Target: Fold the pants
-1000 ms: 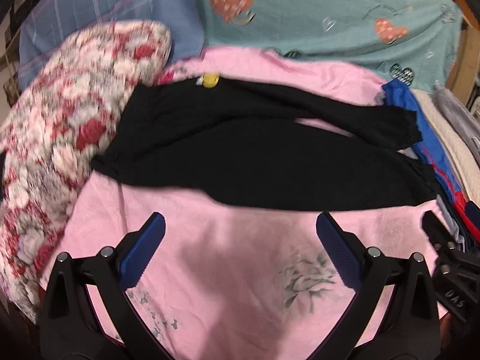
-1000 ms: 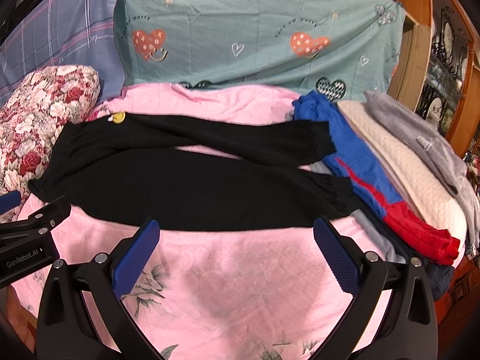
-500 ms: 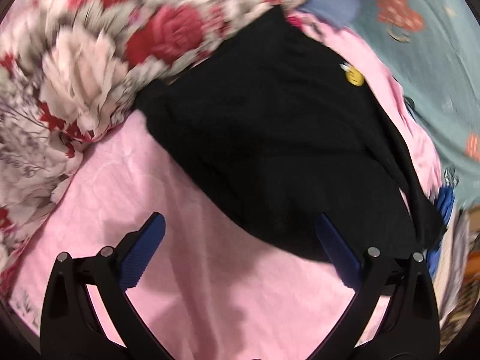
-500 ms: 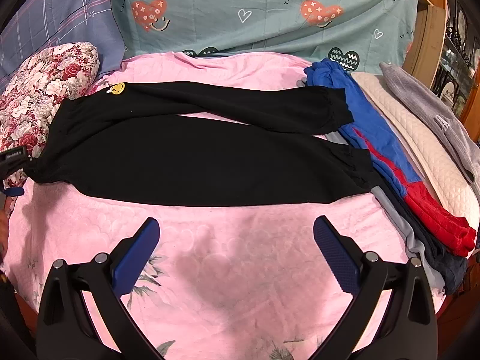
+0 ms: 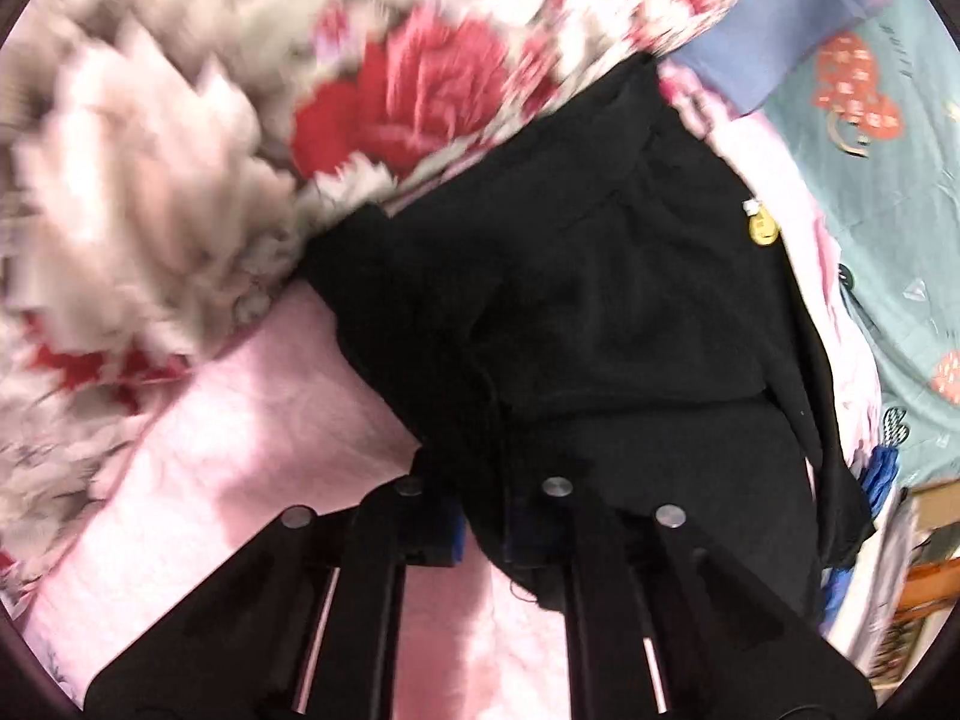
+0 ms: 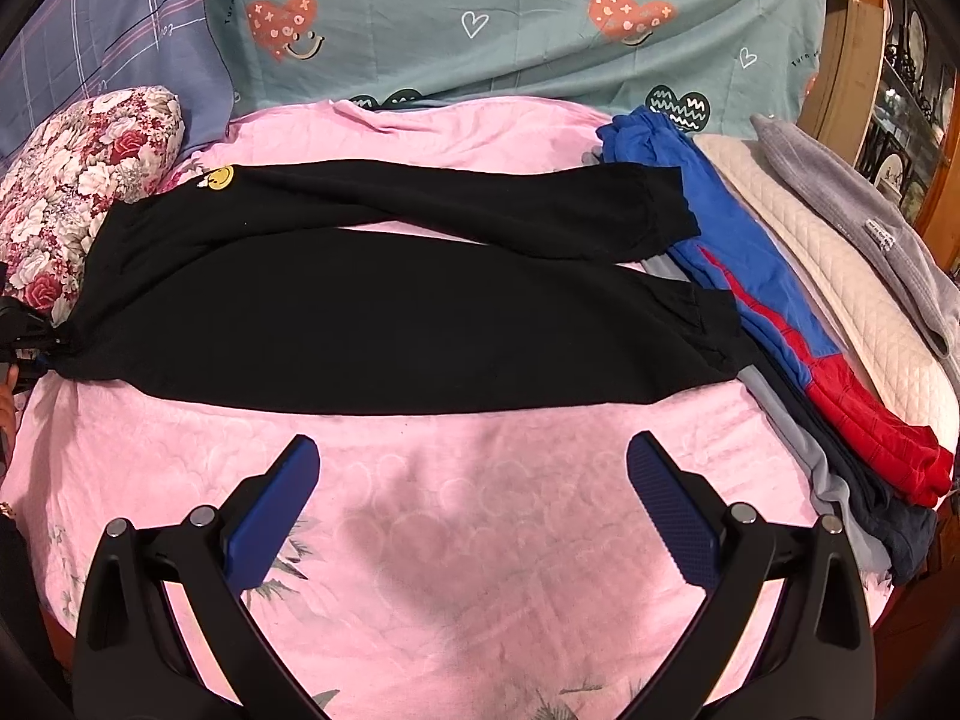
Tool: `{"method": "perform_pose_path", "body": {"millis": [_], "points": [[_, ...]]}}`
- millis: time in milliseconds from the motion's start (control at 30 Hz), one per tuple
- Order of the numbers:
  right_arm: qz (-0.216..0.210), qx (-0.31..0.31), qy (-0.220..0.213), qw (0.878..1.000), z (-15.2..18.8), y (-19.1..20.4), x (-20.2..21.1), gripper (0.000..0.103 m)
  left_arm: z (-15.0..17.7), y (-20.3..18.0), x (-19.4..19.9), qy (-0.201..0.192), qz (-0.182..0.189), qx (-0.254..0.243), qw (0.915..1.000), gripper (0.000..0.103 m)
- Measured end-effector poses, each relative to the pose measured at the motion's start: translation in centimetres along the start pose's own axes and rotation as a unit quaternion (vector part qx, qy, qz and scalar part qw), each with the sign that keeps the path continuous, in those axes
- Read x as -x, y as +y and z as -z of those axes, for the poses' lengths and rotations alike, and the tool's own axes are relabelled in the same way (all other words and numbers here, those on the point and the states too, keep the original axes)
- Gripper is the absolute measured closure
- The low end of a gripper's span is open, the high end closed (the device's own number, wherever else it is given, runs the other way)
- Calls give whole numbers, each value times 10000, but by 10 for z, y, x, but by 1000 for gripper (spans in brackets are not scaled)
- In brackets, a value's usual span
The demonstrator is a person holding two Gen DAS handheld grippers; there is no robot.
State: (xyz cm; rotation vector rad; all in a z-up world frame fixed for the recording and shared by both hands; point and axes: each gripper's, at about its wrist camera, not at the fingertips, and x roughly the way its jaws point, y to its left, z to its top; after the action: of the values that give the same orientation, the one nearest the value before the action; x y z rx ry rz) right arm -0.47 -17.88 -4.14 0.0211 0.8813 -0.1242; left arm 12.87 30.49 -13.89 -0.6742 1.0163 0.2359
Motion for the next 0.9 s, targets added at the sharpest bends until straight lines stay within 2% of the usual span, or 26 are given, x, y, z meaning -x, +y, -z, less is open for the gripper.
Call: {"method": "perform_pose_path", "body": {"millis": [67,167,267,367,433,600,667,733,767,800,833,900], "points": [[92,-6,21,10000,-1,-11,-1,1,13,-1,20,-315,46,-179,9993,95],[217,-92,50,9997,-5,-41,-2,1,32,-3,41,-591,98,-322,9977,95],[50,-714,444,9964,-11,-100,-20,1,46,-5,60,-766,209,-411,9960,95],[-144,-1456,865,9854,-13,-158,-54,1,55,-6,77,-881,259,-617,9939,95],[-513,-1874,1080,9750,-15,-185,-81,1,54,-5,80,-939,93,-747,9927,95],[-1048,-2567,1405,9505,-23,-218,-138,21,43,0,60,-756,1,-598,9953,95],[-1079,-2668,1527,9454,-25,-219,-154,25,39,-2,53,-728,-57,-595,9956,95],[-840,-2589,1401,9520,-29,-217,-158,41,34,-3,48,-718,-131,-566,9957,95],[-515,-2493,1362,9574,-31,-216,-158,69,31,-4,45,-714,-189,-546,9958,95],[-640,-2545,1365,9552,-33,-218,-160,98,30,-2,44,-726,-233,-534,9957,95],[-850,-2742,1404,9476,-33,-221,-163,98,27,-3,44,-748,-266,-521,9955,95],[-876,-2910,1279,9441,-32,-230,-155,98,24,-2,46,-777,-260,-479,9955,95]]}}
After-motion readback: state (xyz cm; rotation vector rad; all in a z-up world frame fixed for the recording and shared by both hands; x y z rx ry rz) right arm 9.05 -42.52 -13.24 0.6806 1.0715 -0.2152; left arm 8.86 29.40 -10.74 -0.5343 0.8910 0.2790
